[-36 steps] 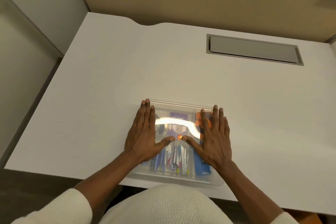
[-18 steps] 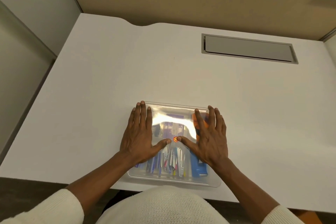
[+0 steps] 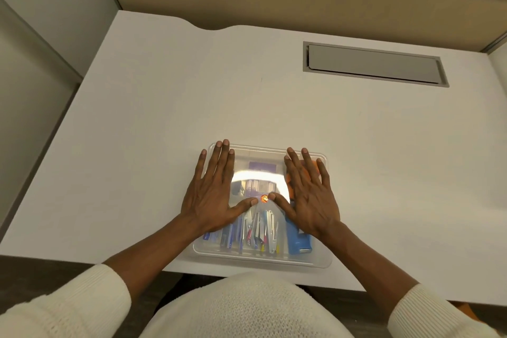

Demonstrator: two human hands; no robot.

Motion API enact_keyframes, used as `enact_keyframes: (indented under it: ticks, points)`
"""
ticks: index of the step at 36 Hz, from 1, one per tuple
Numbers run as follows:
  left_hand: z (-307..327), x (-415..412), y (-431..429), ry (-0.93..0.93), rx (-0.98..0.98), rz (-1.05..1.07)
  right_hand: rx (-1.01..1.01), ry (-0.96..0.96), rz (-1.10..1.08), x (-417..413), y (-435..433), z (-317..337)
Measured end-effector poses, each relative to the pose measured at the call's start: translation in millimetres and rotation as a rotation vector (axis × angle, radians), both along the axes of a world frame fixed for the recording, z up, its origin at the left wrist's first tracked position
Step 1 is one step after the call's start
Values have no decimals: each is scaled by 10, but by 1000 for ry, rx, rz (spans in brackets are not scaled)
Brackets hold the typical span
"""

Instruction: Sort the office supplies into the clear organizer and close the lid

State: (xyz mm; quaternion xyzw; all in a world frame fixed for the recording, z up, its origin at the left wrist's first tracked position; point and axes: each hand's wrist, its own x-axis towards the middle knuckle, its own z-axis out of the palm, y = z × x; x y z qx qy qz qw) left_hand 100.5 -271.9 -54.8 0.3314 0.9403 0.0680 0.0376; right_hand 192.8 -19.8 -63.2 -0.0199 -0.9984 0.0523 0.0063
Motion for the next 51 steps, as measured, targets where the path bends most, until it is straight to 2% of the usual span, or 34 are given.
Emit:
enact_keyframes:
  ticks: [12, 19, 24, 29, 44, 51]
  points:
    - [-71, 53, -37, 35, 31, 12, 15, -98, 11, 29, -57, 157]
    - [64, 172, -38, -16, -28, 96, -20, -111, -78, 331, -281, 321]
    - [52, 463, -158, -45, 113, 123, -56, -95, -127, 707, -356, 322]
    - [-14, 660, -363, -81, 189, 64, -86, -85, -145, 918, -361, 283]
    - [-130, 660, -408, -58, 94, 33, -75, -85, -184, 900, -368, 143]
    - [73, 662, -379, -52, -1, -5, -96, -88, -190, 870, -381, 325]
